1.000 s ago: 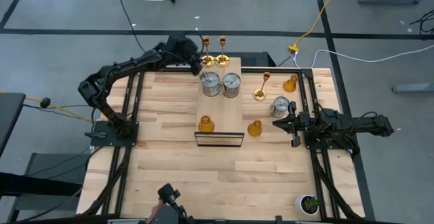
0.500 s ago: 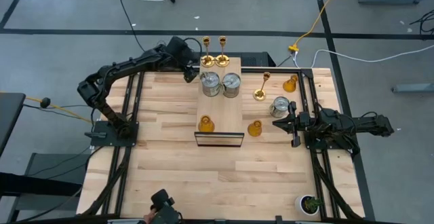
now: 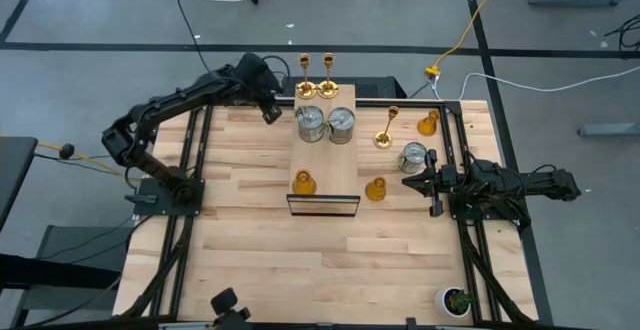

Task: Pick & Place candle stick holders
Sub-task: Put the gold candle holder aligned with the other candle holder on the shelf

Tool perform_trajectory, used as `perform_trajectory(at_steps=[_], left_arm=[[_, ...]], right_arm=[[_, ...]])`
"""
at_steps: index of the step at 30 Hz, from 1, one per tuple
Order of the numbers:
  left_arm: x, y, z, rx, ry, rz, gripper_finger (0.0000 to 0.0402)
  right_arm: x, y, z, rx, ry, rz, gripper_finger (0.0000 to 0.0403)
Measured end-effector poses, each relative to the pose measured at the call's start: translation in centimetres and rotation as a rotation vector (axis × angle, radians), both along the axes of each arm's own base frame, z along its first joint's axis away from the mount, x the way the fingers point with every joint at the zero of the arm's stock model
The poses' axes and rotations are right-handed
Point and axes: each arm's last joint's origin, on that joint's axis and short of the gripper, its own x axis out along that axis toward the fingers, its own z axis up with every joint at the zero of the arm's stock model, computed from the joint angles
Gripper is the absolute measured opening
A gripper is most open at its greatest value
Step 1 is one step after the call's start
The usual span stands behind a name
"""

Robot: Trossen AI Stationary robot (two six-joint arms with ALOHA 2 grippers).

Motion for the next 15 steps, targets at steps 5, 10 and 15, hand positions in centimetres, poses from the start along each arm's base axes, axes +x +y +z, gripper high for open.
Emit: perform_trajectory(at_steps=[5, 10, 15], left_arm=[[0.0, -0.6, 0.2, -0.012, 0.004, -0.018, 0.0050], [0.5, -1.3, 0.2, -0.051, -0.024, -0.078, 0.0015], [1.4, -2.6, -0.7, -0.063, -0.011, -0.128, 0.0006]], right_arm=[[0.0, 0.0, 0.0, 0.000, 0.000, 0.000, 0.0027], [0.0, 0.0, 0.0, 0.000, 0.000, 0.000, 0.0027], [0.0, 0.0, 0.0, 0.000, 0.000, 0.000, 0.0027]])
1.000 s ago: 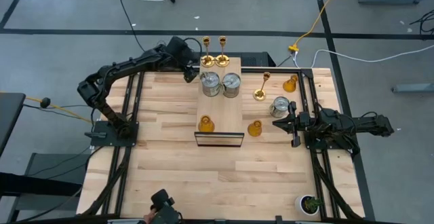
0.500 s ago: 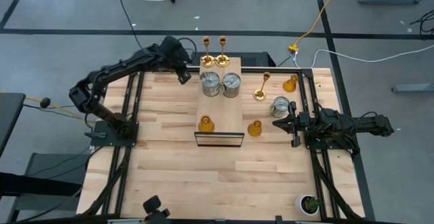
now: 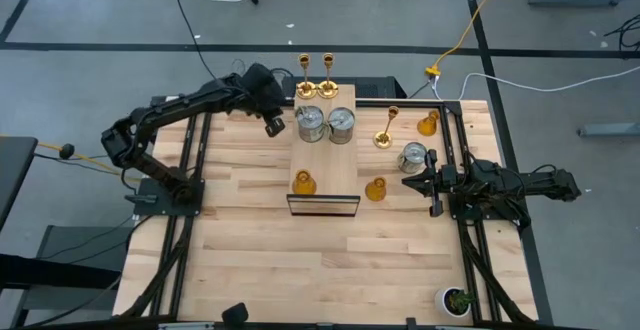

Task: Pick & Place candle stick holders
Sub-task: Put the gold candle holder aligned with the other candle holder on the shelf

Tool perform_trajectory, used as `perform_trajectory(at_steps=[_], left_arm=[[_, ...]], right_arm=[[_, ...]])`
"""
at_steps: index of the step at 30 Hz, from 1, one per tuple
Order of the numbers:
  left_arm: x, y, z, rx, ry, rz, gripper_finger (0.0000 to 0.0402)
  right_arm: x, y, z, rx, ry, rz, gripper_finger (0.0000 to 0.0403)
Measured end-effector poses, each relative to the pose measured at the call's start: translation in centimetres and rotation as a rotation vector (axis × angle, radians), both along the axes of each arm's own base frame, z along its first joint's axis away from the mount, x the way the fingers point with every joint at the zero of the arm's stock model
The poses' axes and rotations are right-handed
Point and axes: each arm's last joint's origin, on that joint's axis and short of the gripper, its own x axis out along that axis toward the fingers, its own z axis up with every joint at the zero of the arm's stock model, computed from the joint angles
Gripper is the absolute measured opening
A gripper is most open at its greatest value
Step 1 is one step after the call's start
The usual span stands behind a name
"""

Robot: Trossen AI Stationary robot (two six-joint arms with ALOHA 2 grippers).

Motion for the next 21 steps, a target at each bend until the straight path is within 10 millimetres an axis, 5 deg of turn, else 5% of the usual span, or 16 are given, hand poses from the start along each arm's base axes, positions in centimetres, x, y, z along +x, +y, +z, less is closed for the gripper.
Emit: perform_trajectory(at_steps=[21], left_arm=[[0.61, -0.89, -0.81, 0.022, 0.002, -0.023, 0.0004]], right_arm=[[0.00, 0.00, 0.00, 0.000, 0.000, 0.000, 0.0027]])
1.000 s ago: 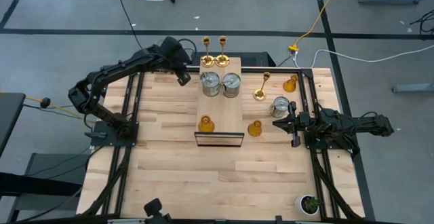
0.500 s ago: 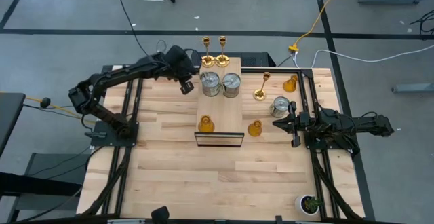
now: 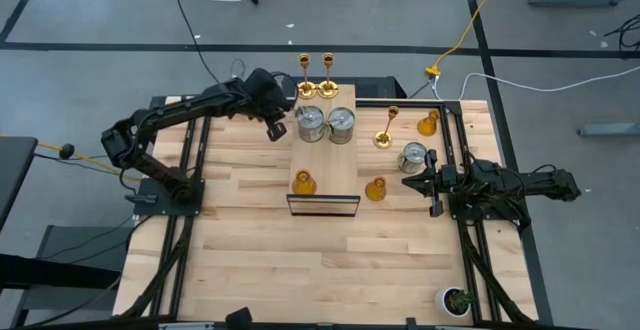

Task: Pick & Place candle stick holders
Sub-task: Put the gold candle holder aligned with the other candle holder on the shelf

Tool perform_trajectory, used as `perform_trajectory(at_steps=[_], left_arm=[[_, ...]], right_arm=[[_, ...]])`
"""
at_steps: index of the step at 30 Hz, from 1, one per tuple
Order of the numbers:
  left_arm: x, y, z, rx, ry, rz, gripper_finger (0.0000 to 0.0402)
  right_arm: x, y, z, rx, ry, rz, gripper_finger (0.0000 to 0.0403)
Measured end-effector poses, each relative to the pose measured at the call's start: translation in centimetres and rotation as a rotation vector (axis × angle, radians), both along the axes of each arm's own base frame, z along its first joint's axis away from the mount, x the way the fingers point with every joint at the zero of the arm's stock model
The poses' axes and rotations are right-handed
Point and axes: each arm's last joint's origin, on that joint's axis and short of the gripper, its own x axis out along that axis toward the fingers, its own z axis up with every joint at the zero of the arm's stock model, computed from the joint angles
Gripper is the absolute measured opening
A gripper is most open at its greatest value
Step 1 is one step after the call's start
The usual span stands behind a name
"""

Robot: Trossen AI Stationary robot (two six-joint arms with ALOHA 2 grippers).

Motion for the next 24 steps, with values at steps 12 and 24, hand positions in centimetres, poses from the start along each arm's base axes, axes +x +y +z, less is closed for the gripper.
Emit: perform_trajectory(at_steps=[12, 24], left_arm=[[-2.6, -3.4, -0.7, 0.036, -0.060, -0.048, 0.0006], [-6.1, -6.3, -2.1, 0.024, -0.119, 0.003, 0.0006]], right_arm=[[0.0, 0.0, 0.0, 0.000, 0.000, 0.000, 0.0027], [0.0, 0.0, 0.0, 0.000, 0.000, 0.000, 0.0027]])
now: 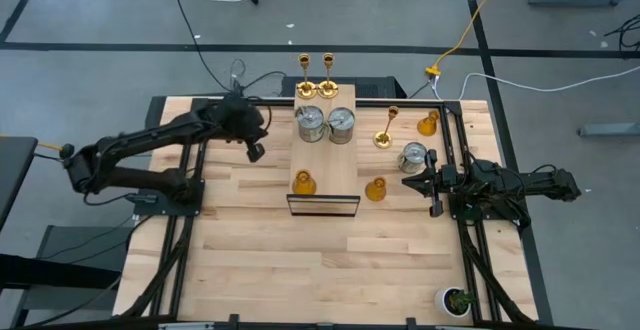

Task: Pick & Place candle stick holders
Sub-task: Put the gold candle holder aligned with the other candle holder on the shelf

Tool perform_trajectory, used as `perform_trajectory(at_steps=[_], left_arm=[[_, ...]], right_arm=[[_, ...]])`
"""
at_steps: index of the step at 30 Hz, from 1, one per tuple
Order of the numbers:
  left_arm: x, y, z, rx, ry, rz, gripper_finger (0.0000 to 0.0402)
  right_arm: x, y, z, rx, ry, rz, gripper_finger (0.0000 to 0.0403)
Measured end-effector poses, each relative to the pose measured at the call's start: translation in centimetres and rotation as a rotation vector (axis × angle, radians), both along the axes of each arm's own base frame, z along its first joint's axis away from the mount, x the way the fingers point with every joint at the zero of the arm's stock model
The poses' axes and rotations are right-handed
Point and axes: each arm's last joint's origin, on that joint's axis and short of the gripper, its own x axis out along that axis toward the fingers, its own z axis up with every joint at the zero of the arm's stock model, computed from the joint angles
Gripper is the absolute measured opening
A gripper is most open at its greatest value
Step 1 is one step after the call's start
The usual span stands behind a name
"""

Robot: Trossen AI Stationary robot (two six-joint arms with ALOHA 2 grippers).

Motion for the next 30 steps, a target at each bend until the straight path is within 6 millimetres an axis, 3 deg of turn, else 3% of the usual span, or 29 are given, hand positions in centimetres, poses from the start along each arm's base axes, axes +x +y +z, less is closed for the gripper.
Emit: perform_trajectory(at_steps=[24, 30], left_arm=[[-2.2, -7.7, -4.4, 0.096, -0.203, -0.403, 0.0005], [-3.2, -8.8, -4.8, 0.114, -0.257, -0.454, 0.0003]], right_arm=[[0.0, 0.0, 0.0, 0.000, 0.000, 0.000, 0.0027], [0.0, 0.0, 0.0, 0.000, 0.000, 0.000, 0.0027]])
